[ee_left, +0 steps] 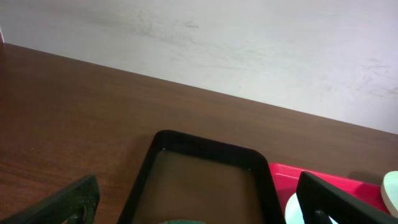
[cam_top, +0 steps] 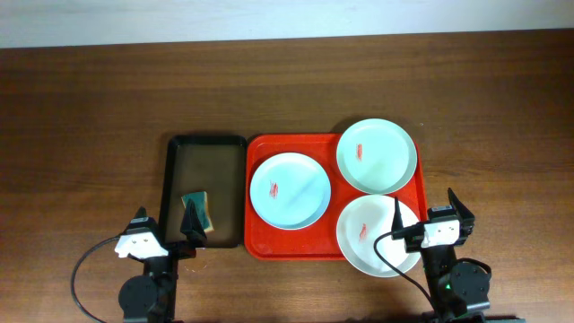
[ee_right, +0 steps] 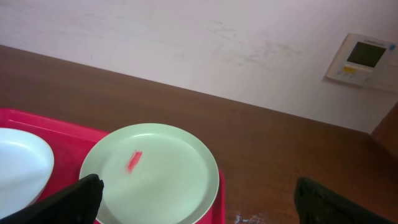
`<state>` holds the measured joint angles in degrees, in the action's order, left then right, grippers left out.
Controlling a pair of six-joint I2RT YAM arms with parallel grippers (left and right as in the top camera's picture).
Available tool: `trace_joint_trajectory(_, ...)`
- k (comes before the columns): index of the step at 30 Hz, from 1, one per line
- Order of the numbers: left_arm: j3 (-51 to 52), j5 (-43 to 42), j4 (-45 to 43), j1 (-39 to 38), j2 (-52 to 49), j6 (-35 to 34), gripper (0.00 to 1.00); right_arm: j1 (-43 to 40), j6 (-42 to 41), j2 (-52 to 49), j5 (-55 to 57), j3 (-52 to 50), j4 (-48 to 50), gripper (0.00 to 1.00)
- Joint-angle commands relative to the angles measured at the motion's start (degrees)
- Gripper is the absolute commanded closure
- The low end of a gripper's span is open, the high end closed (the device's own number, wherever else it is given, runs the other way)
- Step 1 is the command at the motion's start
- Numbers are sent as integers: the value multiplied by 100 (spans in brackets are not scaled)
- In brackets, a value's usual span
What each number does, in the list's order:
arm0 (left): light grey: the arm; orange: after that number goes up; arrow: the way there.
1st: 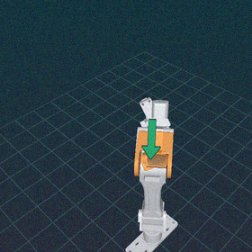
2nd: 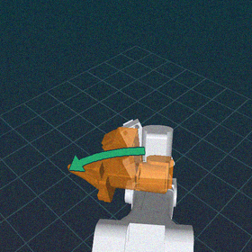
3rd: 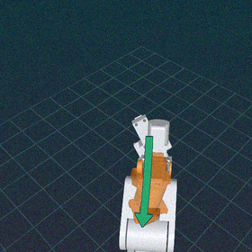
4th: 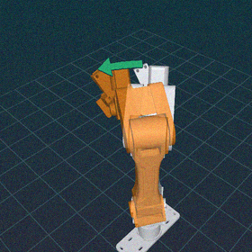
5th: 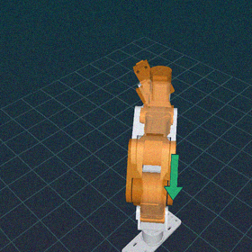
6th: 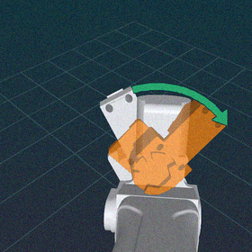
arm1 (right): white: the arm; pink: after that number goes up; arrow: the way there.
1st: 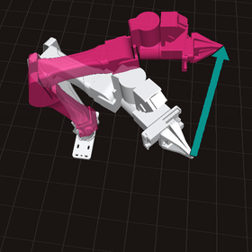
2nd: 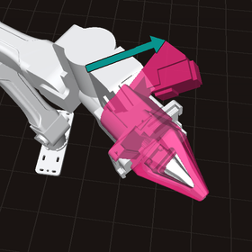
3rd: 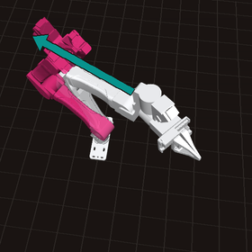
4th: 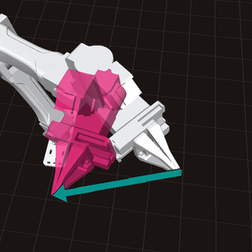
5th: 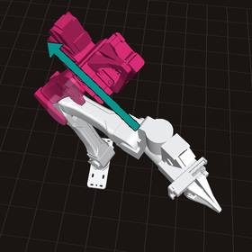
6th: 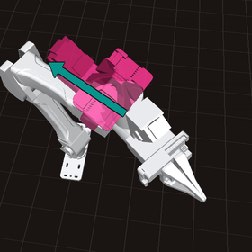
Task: Clean dirty plates on tray and stack at the side
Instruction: 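Move the left gripper over the green sponge in the black tray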
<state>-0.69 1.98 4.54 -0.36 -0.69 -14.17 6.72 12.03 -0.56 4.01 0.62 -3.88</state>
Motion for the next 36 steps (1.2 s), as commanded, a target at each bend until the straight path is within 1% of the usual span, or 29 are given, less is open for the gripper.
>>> trace_joint_trajectory(1, 7, -463, 20, -22, 7, 28, 1, -37, -26, 20, 7, -31, -39, 2)
trace_joint_trajectory(6, 4, -852, -105, -22, 7, 28, 1, -37, -26, 20, 9, -31, -39, 2)
trace_joint_trajectory(9, -28, -938, -101, -22, 7, 28, 1, -37, -26, 20, 7, -31, -39, 2)
trace_joint_trajectory(10, -96, -1115, -66, -22, 7, 31, 1, -37, -26, 20, 9, -31, -39, 2)
trace_joint_trajectory(15, -444, -1145, 363, -22, -127, 31, 1, -37, -26, 20, 9, -31, -39, 2)
trace_joint_trajectory(19, -927, -1316, 476, -22, -699, 28, 1, -37, -26, 20, 9, -31, -39, 1)
trace_joint_trajectory(22, -1357, -1532, 470, -22, -1436, 26, 1, -37, -26, 20, 9, -31, -39, 2)
trace_joint_trajectory(26, -1556, -1532, 142, -22, -2310, 26, 1, -37, -26, 20, 9, -31, -39, 1)
trace_joint_trajectory(28, -1556, -1532, -31, -22, -2555, 26, 1, -37, -26, 20, 9, -31, -39, 2)
trace_joint_trajectory(34, -1556, -1528, -671, -22, -2634, 28, 1, -37, -26, 20, 9, -31, -39, 2)
trace_joint_trajectory(36, -1556, -1720, -776, -22, -2634, 24, 1, -37, -26, 20, 9, -31, -39, 2)
